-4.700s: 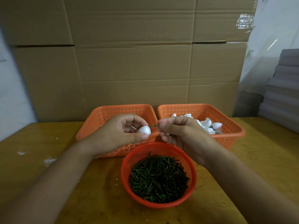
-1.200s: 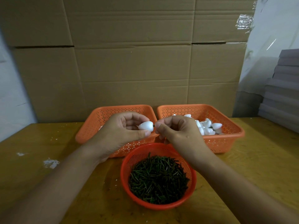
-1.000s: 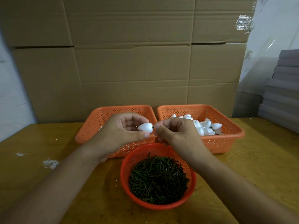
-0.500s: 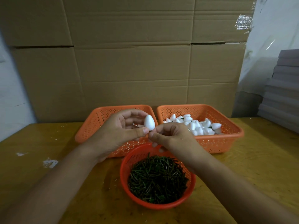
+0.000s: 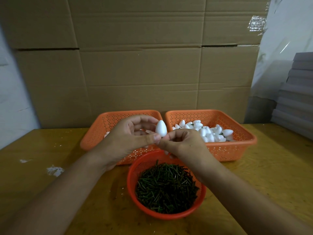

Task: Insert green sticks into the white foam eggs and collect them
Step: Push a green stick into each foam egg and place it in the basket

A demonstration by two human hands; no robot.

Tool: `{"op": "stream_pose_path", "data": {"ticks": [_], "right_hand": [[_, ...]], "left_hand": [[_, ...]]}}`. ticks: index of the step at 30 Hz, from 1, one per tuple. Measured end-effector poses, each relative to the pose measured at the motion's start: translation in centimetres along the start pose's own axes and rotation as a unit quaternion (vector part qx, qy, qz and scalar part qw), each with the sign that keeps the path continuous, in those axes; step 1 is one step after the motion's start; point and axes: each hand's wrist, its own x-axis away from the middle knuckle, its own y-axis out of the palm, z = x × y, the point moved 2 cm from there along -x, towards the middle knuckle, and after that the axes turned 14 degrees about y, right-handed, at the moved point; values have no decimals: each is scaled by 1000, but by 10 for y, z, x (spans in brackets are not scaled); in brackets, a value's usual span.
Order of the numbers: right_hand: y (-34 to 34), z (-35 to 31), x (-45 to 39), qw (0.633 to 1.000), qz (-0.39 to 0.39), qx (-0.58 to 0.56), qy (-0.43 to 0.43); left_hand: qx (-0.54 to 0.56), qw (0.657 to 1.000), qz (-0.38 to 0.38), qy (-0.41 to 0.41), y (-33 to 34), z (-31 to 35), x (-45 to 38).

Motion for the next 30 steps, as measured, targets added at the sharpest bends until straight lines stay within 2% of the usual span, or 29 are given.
{"op": "stream_pose_path", "data": {"ticks": [9, 18, 30], "right_hand": [[2, 2, 2, 1000, -7, 20, -8], [5, -3, 6, 997, -70, 27, -4], [6, -2, 7, 996, -91, 1, 2]], "left_hand": [[-8, 1000, 5, 11, 3, 2, 1], [98, 994, -7, -44, -1, 3, 2], [112, 993, -19, -44, -4, -3, 1]]}}
